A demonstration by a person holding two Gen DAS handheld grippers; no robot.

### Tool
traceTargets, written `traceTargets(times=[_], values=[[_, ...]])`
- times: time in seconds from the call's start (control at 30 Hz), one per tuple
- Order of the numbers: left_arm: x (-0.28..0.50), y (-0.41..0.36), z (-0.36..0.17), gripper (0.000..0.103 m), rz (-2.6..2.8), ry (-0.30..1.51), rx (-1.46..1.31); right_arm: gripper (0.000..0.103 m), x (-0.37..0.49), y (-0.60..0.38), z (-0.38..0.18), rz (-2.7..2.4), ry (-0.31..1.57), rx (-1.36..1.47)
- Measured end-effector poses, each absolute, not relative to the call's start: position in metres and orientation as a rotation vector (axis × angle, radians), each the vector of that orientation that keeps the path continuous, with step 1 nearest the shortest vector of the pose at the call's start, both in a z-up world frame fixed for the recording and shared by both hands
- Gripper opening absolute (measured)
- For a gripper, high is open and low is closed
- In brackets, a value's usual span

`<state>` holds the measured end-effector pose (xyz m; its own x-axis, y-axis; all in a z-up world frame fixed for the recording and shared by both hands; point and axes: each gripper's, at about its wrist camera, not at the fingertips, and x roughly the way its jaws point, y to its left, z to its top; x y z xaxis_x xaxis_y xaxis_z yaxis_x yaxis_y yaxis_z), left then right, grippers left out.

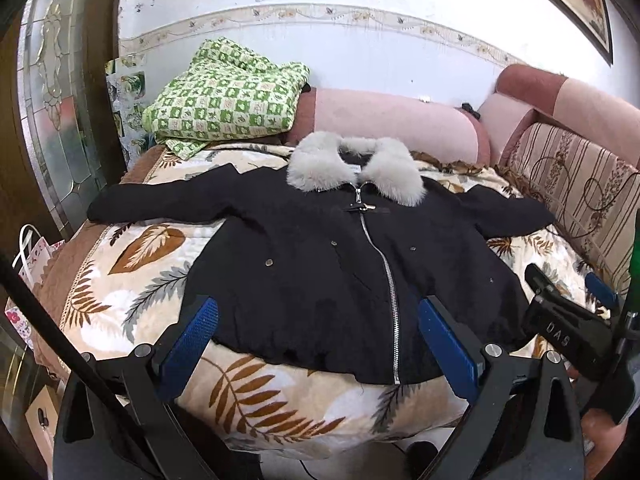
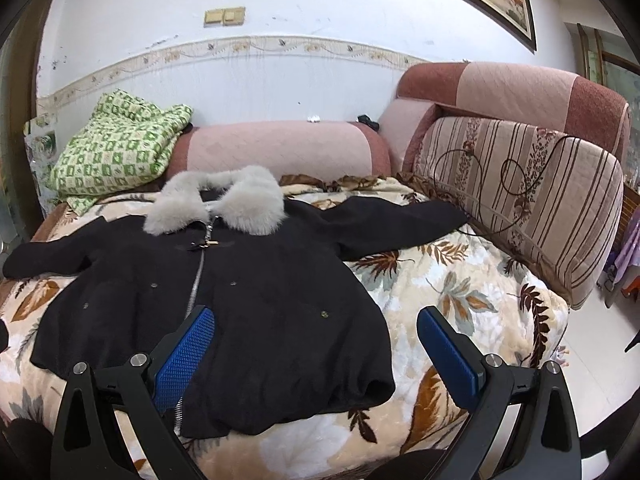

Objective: Fold large clothes

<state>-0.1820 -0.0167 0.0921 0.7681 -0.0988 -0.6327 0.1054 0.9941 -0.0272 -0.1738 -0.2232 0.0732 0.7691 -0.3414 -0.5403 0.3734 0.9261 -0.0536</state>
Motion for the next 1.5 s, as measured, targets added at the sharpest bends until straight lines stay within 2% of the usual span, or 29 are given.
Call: traceTargets(times=[0.47,0.9,1.5], values=[[-0.102,-0.050,0.059,0.100,-0.103,0.804,0.023,0.102,-0.109,-0.259,0.045,-0.346,0.665,0.126],[-0.082,-0.059,0.041,0.100,-0.092,0.848,0.063,0.102,-0.086,-0.272,0.020,-0.332,0.731,0.171],[-0.074,-0.044,0.028,0.100,-0.053,0.867,0.036,0.102,-0.078,-0.281,0.017,-0.347,0.747,0.152]])
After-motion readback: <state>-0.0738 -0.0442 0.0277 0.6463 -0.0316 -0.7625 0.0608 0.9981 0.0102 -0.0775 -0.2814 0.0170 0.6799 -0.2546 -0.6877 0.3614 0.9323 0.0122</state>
